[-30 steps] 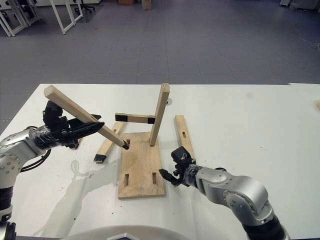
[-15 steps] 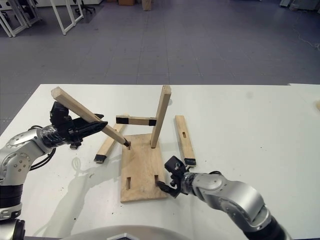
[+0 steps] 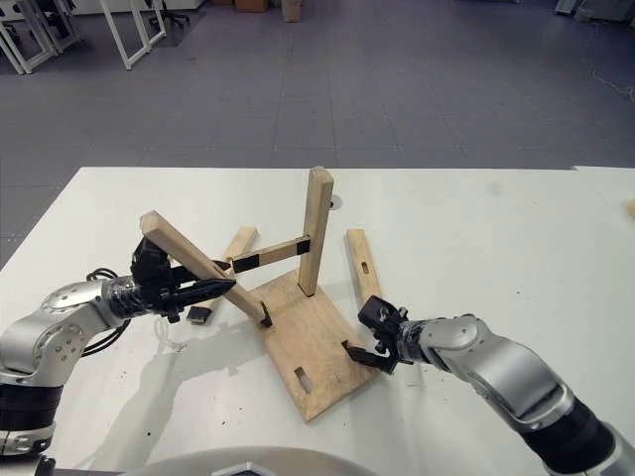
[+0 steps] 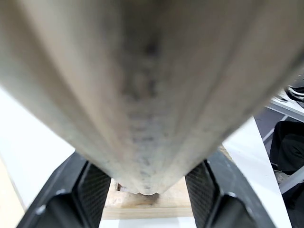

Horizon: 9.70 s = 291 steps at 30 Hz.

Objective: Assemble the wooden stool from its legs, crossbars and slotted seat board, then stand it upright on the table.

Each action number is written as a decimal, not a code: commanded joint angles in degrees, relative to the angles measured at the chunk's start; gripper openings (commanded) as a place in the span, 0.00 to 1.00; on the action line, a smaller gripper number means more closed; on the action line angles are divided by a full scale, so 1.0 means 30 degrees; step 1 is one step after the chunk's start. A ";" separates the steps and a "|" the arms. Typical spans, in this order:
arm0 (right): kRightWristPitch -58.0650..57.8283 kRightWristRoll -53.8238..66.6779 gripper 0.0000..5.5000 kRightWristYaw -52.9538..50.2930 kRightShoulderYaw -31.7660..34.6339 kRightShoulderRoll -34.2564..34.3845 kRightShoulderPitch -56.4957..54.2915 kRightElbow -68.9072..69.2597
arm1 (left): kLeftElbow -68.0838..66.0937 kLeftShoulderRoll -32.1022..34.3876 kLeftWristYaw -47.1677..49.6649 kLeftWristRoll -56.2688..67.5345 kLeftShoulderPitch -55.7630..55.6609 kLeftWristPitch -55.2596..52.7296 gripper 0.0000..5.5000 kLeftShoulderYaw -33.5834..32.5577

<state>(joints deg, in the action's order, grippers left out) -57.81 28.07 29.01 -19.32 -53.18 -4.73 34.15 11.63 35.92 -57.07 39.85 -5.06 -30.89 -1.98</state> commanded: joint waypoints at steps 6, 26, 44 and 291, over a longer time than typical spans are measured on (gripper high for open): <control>-0.0618 -0.0750 0.69 0.0306 0.0092 0.0496 0.0250 0.0129 | -0.2887 0.0355 -0.0224 -0.2129 -0.1009 0.1398 0.37 0.0568; -0.1342 -0.1555 0.69 0.0130 0.0119 0.1864 0.0324 0.0580 | -0.4045 0.0663 -0.1573 -0.4045 -0.4290 0.0629 0.37 0.3442; -0.0947 -0.2286 0.69 0.0687 0.0208 0.2085 -0.0536 0.0105 | -0.5906 0.1240 -0.2732 -0.6829 -0.5601 0.1039 0.37 0.6280; 0.1710 2.2563 0.07 -1.4844 0.9921 1.2209 -0.9738 -0.5860 | 0.9666 -0.8347 1.4462 -0.2701 0.0845 0.2391 0.40 0.1411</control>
<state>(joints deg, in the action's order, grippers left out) -53.63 95.72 -14.96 8.69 -14.35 -35.40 15.31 40.85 11.27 -14.66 29.30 -1.96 -22.53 5.22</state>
